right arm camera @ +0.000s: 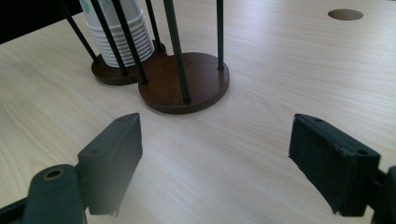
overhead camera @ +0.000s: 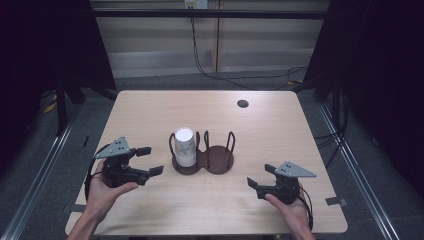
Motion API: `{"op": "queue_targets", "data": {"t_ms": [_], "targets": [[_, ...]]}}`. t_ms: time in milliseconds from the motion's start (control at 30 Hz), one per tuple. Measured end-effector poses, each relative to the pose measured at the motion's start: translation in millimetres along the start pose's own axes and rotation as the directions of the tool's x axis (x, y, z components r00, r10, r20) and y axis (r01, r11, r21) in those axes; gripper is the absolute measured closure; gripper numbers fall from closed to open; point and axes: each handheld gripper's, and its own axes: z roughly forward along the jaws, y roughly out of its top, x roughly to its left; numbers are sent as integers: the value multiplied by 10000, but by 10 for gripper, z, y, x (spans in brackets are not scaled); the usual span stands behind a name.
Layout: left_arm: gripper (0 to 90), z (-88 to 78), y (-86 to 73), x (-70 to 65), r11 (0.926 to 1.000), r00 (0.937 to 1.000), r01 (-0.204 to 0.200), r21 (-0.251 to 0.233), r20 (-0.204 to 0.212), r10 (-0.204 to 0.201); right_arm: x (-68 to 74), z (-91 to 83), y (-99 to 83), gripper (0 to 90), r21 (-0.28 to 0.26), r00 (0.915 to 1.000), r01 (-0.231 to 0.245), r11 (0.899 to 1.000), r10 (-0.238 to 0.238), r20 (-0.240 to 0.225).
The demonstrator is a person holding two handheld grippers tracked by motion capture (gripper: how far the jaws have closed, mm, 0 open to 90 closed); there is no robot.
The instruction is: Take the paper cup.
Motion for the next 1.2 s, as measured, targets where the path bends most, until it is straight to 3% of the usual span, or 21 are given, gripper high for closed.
{"op": "queue_targets", "data": {"t_ms": [67,200,267,333,533,800,933,1033,1200], "targets": [[165,22,46,-6,9999,9999,6,-121,167,-4,-2,-8,-5,166,12,10000,-21,10000,21,12],[156,71,119,-13,9997,9999,-109,-222,66,110,-6,-20,-7,171,37,10000,25,10000,-25,46],[160,90,162,-7,9998,9998,-183,-107,-65,182,-7,-21,-8,171,22,10000,14,10000,-14,51],[160,122,205,13,10000,10000,-12,-19,17,12,-9,-24,-5,171,-4,9999,80,10000,-80,90],[219,153,290,36,9996,9998,-184,195,29,183,-12,-17,-5,175,43,9998,75,10000,-76,203],[226,195,472,30,9986,9989,-456,279,-90,458,-25,-24,-6,187,73,9994,40,10000,-42,336],[225,229,573,41,9985,9997,-244,484,7,244,-20,-32,-6,187,2,9995,-20,10000,20,330],[207,254,644,38,9972,9989,-433,616,-148,443,-23,-37,-11,188,34,9995,-22,10000,20,329],[201,323,734,58,9956,9982,-597,725,-29,601,-16,-32,-12,192,103,9995,-40,9999,37,321]]}}
